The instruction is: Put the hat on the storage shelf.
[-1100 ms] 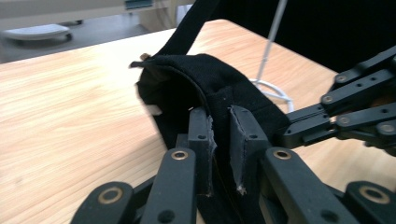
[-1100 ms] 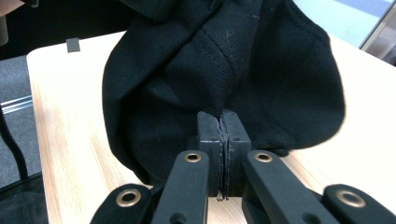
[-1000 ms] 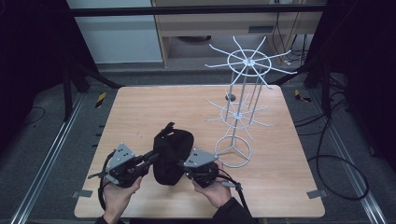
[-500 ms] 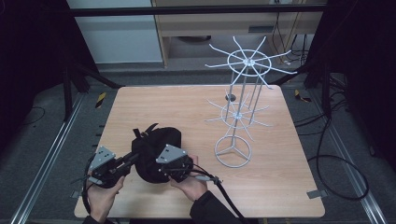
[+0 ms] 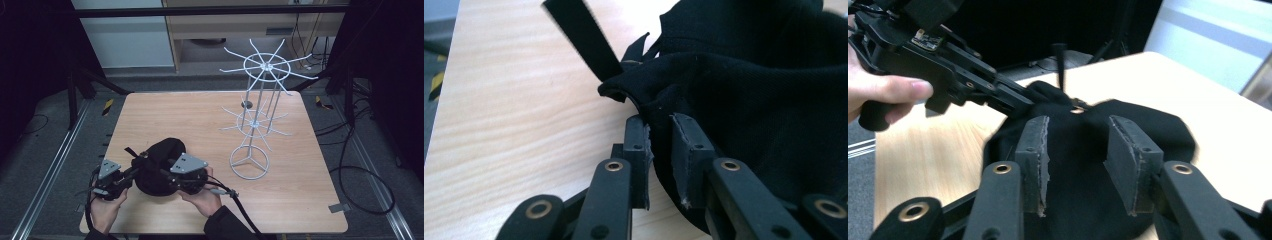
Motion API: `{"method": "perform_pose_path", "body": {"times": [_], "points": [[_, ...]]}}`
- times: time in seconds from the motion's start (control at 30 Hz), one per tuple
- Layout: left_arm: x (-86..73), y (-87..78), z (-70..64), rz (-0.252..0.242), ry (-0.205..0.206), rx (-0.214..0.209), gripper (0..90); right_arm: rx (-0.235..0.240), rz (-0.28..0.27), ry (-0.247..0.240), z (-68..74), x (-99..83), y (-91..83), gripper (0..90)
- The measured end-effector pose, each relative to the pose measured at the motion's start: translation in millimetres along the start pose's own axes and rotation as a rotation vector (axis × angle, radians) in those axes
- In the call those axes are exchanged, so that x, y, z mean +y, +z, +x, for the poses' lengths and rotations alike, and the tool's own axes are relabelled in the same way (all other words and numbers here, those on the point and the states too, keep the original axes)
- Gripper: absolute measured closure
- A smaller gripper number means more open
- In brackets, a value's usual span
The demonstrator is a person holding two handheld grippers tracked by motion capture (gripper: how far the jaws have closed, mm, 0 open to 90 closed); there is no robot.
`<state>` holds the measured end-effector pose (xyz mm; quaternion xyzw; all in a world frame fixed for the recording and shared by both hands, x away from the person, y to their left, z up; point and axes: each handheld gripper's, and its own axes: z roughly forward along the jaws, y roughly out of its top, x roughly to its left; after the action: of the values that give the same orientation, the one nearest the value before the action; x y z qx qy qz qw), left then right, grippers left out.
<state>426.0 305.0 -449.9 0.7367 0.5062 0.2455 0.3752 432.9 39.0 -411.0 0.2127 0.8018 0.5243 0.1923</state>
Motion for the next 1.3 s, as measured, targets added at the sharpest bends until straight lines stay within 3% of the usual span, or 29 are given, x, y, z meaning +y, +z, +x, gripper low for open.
{"method": "perform_pose_path", "body": {"times": [0.23, 0.43, 0.6, 0.67, 0.97, 1.3], "points": [[-6.2, 16.1, 7.3, 0.064, -0.004, 0.040, 75.0, -0.051, 0.060, 0.084, -23.0, -30.5, -17.8, 50.9], [-10.3, 20.8, 11.6, 0.120, 0.017, 0.080, 66.2, -0.083, 0.086, 0.097, -35.0, -47.2, -34.4, 47.9], [-5.2, 8.3, 10.3, 0.072, 0.001, 0.082, 61.4, -0.098, 0.095, 0.101, -40.8, -57.3, -45.4, 46.6], [0.4, 0.4, 7.8, 0.030, -0.008, 0.069, 58.1, -0.104, 0.095, 0.120, -45.0, -63.8, -53.4, 43.1], [23.6, -15.1, -3.8, -0.057, -0.002, 0.016, 49.2, -0.127, 0.081, 0.181, -58.3, -86.3, -88.1, 37.6], [42.1, -15.9, -25.4, -0.057, 0.048, -0.030, 44.4, -0.193, 0.103, 0.214, -73.1, -112.7, -130.0, 35.0]]}}
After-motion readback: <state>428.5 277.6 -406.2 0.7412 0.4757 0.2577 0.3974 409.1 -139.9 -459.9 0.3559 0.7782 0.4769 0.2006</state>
